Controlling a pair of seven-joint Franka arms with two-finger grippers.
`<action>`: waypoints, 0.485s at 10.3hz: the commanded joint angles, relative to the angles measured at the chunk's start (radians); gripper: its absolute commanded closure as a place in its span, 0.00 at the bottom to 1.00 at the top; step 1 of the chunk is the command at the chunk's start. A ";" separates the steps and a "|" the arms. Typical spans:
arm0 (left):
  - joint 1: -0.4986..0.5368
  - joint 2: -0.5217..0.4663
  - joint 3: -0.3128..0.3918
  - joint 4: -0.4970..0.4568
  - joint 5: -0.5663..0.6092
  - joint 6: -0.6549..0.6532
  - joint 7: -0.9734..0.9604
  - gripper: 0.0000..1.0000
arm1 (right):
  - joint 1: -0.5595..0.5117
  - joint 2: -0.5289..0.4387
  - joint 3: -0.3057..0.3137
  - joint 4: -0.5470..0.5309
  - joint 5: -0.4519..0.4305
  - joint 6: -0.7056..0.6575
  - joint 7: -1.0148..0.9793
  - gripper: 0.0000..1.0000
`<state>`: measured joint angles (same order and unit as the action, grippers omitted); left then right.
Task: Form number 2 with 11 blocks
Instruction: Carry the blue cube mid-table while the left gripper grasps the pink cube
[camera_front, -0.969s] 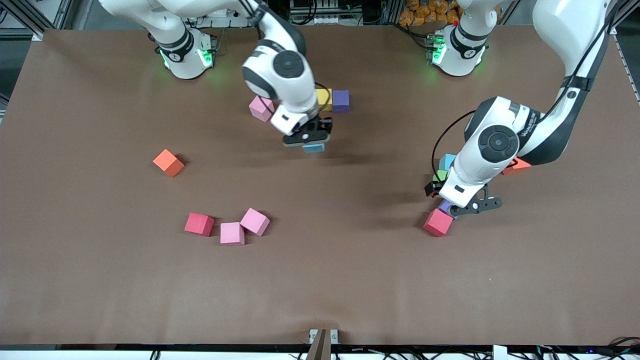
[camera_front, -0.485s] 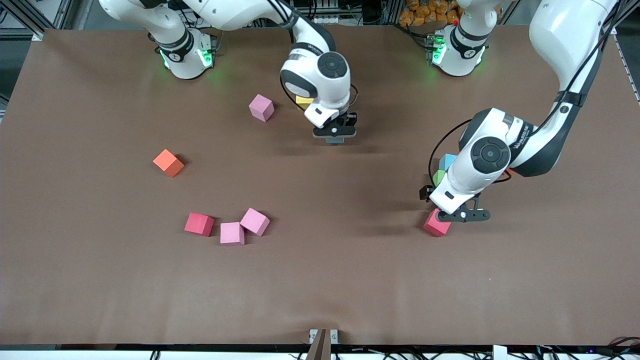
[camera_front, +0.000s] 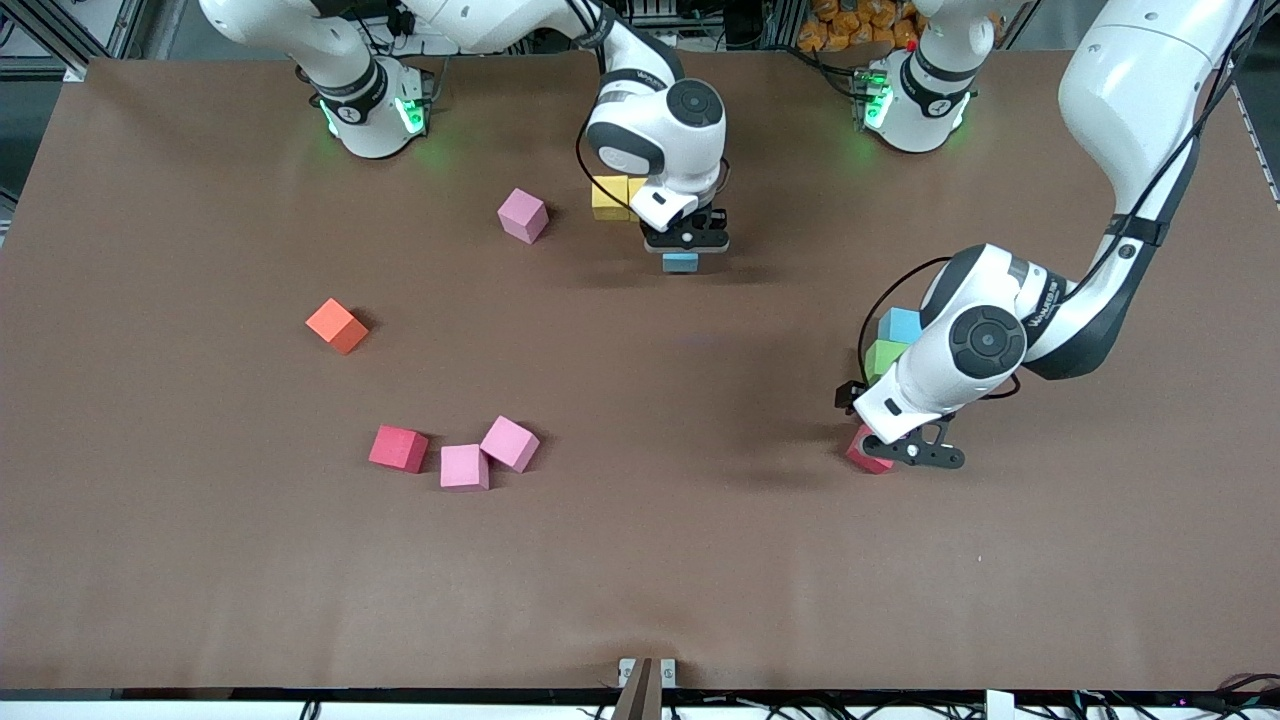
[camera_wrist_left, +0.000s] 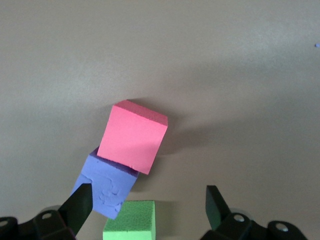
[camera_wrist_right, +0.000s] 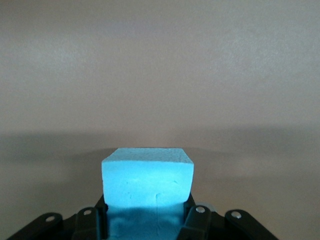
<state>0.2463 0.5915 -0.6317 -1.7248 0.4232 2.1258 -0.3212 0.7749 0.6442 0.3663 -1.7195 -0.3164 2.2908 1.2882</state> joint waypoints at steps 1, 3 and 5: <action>0.005 0.059 -0.002 0.054 0.105 -0.004 0.071 0.00 | 0.012 0.018 -0.006 0.014 -0.035 -0.013 0.037 0.65; 0.004 0.092 0.000 0.056 0.147 0.015 0.079 0.00 | 0.017 0.023 -0.001 0.012 -0.036 -0.010 0.037 0.65; 0.001 0.109 0.000 0.056 0.147 0.037 0.089 0.00 | 0.017 0.015 0.006 -0.009 -0.039 0.010 0.037 0.65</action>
<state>0.2501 0.6782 -0.6263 -1.6930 0.5472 2.1568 -0.2535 0.7829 0.6619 0.3680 -1.7210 -0.3248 2.2892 1.2928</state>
